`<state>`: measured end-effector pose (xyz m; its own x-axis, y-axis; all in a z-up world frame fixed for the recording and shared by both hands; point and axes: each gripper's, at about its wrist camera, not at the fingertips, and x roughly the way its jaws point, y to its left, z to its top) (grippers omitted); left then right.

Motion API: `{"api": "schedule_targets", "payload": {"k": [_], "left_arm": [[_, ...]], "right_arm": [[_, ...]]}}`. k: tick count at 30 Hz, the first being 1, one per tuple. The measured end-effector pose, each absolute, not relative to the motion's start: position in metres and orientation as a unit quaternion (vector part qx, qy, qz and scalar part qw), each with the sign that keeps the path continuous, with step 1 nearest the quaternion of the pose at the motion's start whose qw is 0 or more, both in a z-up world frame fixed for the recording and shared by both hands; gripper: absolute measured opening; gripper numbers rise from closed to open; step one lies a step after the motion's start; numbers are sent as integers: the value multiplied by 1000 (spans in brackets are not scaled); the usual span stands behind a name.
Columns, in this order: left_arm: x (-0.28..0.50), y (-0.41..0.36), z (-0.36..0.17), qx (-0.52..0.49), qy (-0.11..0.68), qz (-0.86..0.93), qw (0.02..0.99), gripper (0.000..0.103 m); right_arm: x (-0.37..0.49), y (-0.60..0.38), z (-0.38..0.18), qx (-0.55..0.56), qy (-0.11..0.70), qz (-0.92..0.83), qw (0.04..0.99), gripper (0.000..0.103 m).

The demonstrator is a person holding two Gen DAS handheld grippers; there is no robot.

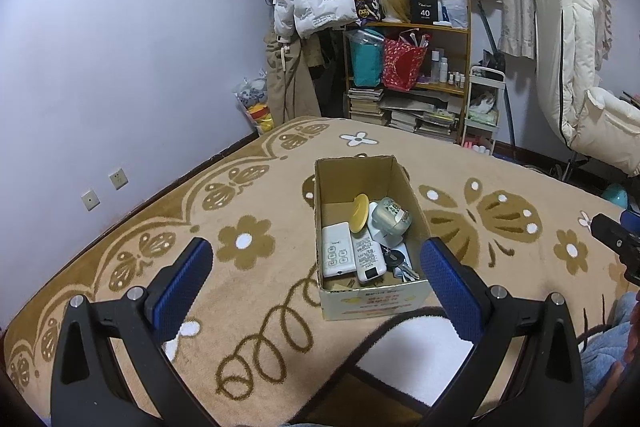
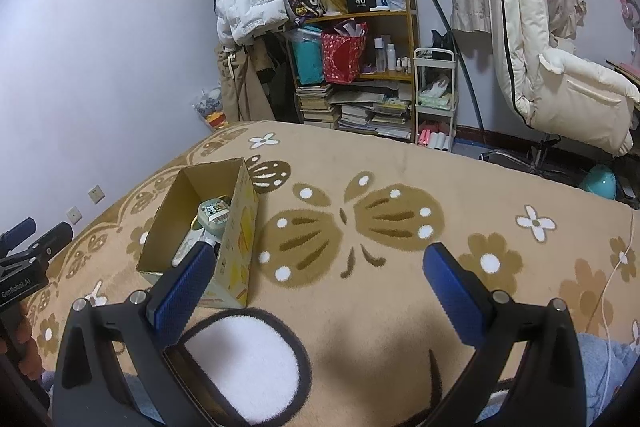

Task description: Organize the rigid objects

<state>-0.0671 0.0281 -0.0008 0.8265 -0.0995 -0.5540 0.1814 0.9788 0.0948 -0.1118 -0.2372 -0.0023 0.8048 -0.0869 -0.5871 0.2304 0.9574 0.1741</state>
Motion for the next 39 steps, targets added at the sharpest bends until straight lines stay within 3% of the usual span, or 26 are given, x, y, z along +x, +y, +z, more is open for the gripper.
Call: {"api": "schedule_targets", "payload": {"k": [39], "left_arm": [[-64, 26, 1, 85, 282, -80, 952, 103]], "right_arm": [[-110, -239, -8, 125, 314, -102, 936, 103]]}}
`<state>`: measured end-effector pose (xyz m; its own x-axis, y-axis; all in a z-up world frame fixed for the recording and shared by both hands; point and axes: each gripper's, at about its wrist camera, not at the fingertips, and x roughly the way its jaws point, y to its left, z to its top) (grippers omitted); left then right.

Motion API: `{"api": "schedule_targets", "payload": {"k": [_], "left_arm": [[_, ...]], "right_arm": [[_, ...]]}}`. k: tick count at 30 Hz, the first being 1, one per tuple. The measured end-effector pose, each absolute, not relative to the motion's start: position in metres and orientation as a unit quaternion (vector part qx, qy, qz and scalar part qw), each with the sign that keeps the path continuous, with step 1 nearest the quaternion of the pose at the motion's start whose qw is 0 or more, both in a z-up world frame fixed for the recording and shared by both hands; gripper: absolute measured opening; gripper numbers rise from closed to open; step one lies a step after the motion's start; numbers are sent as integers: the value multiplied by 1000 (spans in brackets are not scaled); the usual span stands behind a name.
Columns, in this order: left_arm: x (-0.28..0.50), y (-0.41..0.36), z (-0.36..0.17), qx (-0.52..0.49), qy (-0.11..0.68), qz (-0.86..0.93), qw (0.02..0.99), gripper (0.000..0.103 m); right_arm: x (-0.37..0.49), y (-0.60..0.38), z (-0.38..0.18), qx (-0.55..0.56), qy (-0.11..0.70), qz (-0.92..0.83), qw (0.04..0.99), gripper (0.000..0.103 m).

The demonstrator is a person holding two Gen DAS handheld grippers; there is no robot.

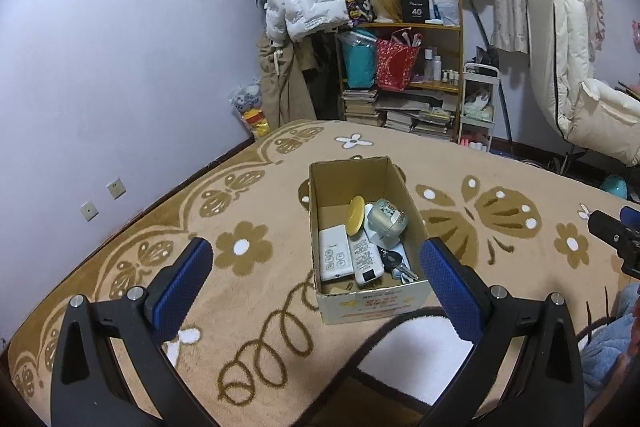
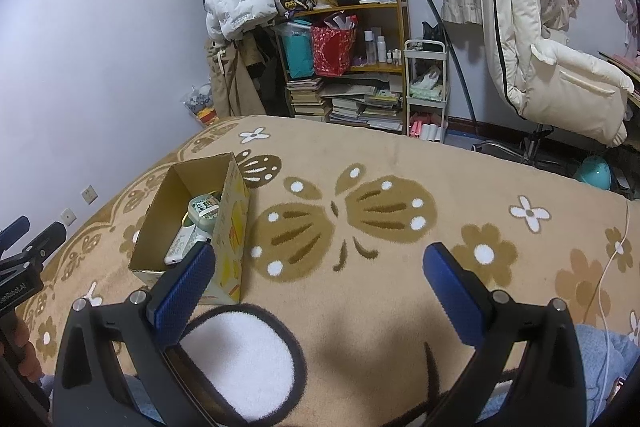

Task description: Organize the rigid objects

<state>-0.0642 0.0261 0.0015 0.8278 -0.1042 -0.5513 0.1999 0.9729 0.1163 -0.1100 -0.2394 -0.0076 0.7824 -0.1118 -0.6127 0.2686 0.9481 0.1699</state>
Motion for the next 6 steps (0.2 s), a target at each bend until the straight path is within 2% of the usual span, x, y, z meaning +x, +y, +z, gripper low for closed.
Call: {"api": "schedule_targets", "payload": {"k": [6], "left_arm": [[-63, 26, -2, 87, 288, -77, 951, 103]], "right_arm": [[-109, -240, -7, 124, 314, -101, 936, 103]]}}
